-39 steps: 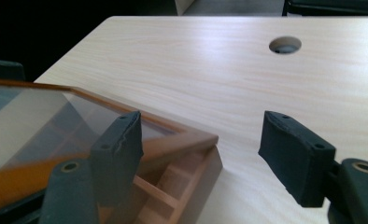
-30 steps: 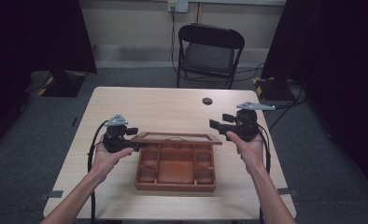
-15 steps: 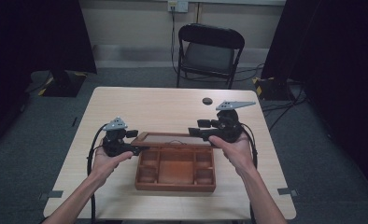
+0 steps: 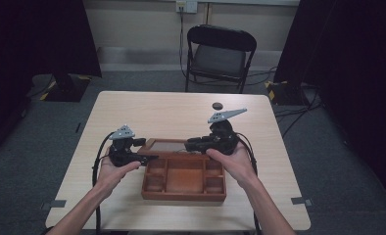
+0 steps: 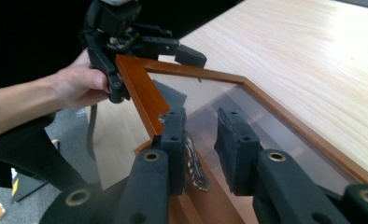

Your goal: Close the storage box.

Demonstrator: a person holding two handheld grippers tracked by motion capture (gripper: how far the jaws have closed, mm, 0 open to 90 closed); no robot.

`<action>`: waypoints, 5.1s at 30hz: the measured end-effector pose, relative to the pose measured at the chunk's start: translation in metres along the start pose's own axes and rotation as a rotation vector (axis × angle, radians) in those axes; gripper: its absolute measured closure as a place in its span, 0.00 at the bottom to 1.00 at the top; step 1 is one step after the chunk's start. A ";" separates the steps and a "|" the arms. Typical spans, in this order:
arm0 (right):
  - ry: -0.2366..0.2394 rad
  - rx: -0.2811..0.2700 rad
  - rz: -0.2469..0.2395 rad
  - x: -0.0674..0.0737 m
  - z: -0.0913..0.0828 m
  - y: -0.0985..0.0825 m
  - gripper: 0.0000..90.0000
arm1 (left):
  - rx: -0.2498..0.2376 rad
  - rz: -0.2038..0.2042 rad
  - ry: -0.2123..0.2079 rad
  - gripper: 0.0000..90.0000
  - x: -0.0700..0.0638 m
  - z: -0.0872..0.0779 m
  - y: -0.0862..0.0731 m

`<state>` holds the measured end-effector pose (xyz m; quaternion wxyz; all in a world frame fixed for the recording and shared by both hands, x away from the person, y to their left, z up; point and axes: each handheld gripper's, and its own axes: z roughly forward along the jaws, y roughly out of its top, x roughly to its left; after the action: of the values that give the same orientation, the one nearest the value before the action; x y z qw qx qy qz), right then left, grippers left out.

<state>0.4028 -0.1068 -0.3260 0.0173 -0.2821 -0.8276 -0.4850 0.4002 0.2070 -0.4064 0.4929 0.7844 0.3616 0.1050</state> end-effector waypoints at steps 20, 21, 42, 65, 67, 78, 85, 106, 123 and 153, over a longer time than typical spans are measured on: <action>0.120 0.042 0.055 -0.006 0.013 -0.007 0.89 | 0.029 0.006 -0.004 0.19 -0.001 0.002 -0.005; 0.125 0.045 0.053 -0.007 0.013 -0.007 0.90 | 0.033 0.011 -0.004 0.19 0.000 0.002 -0.005; 0.118 0.079 0.013 -0.005 0.014 -0.009 0.91 | 0.046 0.016 -0.023 0.18 0.006 -0.001 -0.010; 0.103 0.095 -0.014 -0.004 0.009 -0.014 0.90 | 0.099 -0.030 0.055 0.20 0.031 -0.014 -0.018; 0.101 0.097 -0.014 -0.003 0.009 -0.015 0.90 | 0.087 -0.045 0.064 0.20 0.033 -0.018 -0.020; 0.101 0.111 -0.022 0.000 0.011 -0.021 0.90 | 0.097 -0.088 0.089 0.20 0.048 -0.031 -0.031; 0.097 0.147 -0.032 0.004 0.016 -0.032 0.90 | 0.099 -0.114 0.091 0.21 0.058 -0.031 -0.034; 0.079 0.191 -0.076 0.012 0.031 -0.056 0.90 | 0.130 -0.085 0.117 0.21 0.058 -0.026 -0.034; 0.098 0.264 -0.057 0.007 0.054 -0.086 0.90 | 0.145 -0.070 0.103 0.21 0.056 -0.022 -0.034; -0.072 0.063 0.096 -0.010 0.025 -0.084 0.33 | 0.179 -0.069 0.095 0.21 0.049 -0.023 -0.039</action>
<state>0.3766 -0.1222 -0.4083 0.0198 -0.3381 -0.8281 -0.4467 0.4053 0.2659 -0.4375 0.4062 0.8066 0.4194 0.0925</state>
